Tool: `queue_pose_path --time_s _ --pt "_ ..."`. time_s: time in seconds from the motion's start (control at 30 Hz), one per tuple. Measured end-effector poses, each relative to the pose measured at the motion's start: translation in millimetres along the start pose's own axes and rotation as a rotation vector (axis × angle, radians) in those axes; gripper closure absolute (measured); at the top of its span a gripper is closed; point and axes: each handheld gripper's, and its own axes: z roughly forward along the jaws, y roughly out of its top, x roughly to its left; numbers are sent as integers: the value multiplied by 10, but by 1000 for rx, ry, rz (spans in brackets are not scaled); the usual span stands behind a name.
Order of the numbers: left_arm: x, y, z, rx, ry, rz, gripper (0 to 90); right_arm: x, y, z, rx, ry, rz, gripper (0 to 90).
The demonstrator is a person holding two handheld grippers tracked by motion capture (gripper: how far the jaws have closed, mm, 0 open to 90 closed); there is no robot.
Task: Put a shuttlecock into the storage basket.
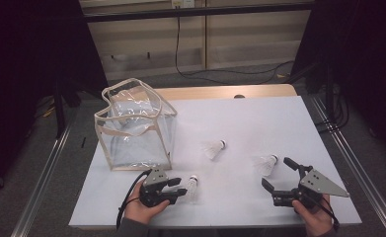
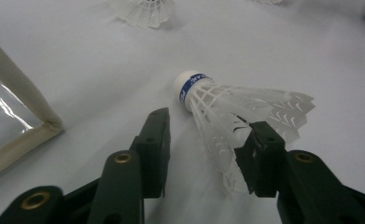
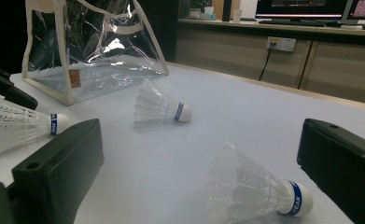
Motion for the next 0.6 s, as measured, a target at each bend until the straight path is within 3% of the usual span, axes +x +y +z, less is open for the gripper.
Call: queue_pose_path --time_s 0.23,0.6 --pt "-6 11 29 -3 -7 -8 661 -6 0 -1 0 -3 -4 5" --pt "11 25 51 12 -7 -37 710 -5 0 4 2 -1 -9 5"
